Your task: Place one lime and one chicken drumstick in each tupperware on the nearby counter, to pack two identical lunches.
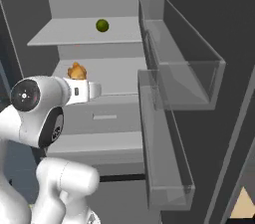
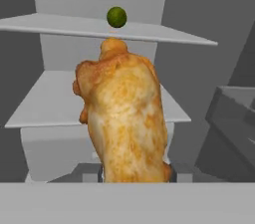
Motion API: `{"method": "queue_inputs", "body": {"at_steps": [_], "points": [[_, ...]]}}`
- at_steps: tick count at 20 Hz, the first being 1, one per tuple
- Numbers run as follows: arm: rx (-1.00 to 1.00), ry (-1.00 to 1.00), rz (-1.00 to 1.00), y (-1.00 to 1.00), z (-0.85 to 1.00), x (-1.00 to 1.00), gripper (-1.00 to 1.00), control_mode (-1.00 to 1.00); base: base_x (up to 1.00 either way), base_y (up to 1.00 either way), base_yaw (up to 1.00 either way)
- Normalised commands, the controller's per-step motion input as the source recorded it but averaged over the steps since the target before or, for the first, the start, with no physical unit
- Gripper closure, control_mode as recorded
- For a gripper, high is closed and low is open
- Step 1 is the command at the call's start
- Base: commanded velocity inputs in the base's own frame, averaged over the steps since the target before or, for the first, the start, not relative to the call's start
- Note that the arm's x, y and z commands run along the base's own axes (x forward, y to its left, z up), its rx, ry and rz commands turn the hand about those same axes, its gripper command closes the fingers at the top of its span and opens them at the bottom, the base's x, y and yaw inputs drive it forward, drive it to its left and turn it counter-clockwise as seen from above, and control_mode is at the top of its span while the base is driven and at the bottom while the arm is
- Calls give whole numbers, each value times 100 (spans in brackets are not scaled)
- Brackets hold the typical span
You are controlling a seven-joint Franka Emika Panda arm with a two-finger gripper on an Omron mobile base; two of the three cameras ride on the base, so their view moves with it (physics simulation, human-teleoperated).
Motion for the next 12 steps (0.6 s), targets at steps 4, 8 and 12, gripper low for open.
{"method": "queue_inputs", "body": {"at_steps": [4, 8, 12], "points": [[0, 0, 0, 0, 0, 0, 100, 100, -100, 13, 0], [0, 0, 0, 0, 0, 0, 100, 100, -100, 50, 0], [0, 0, 0, 0, 0, 0, 100, 100, -95, 99, 8]]}}
